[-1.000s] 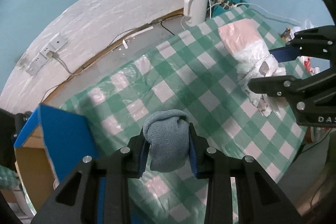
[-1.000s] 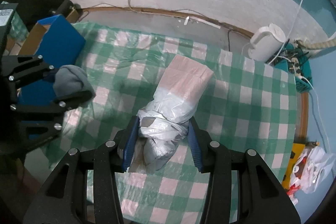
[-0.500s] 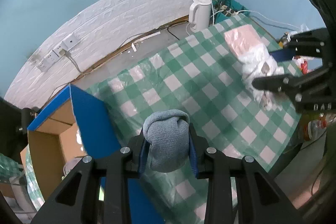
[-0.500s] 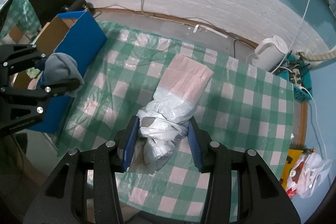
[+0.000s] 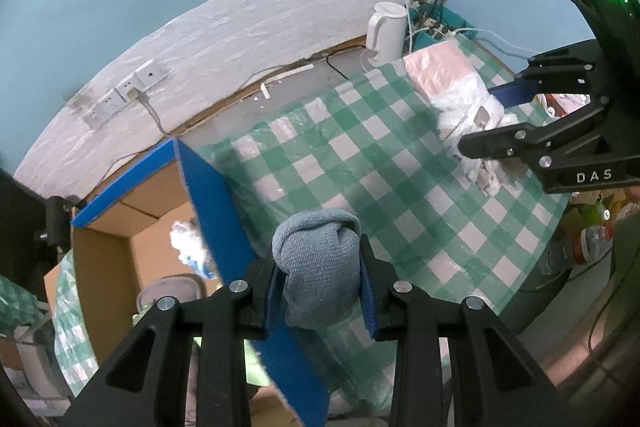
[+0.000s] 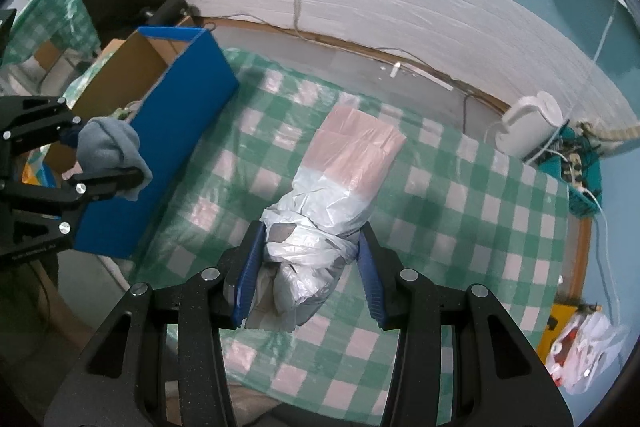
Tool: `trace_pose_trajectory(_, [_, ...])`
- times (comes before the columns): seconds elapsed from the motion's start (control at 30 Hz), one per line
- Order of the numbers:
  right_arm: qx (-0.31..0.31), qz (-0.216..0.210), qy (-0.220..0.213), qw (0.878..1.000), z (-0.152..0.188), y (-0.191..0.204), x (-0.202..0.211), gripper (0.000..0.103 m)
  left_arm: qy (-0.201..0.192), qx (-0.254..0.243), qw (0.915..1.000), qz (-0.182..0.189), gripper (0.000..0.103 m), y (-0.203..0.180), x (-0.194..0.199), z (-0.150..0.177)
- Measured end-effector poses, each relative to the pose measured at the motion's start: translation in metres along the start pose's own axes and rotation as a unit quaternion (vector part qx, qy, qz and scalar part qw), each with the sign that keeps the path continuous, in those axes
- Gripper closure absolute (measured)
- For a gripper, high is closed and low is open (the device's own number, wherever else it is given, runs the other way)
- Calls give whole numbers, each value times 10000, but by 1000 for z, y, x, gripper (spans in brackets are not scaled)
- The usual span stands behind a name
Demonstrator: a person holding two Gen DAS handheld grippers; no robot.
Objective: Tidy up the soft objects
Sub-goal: 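Carry the bundle and grey sock over the box with both grippers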
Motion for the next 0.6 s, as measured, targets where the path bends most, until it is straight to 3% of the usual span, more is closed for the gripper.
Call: trace_pose_trajectory(0.6, [643, -315, -117, 9974, -57, 81, 3, 58, -192, 528, 9980, -287, 70, 71, 32, 25])
Point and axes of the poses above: each gripper's, at about its wrist camera, not at the fingertips, and x roughly against the way its jaws point, y to its left, z to its underside, the point moved 7 cm from there along -x, roughly the way its jaws point, and after that the axes turned 12 degrees about x, right-handed, at the moved point
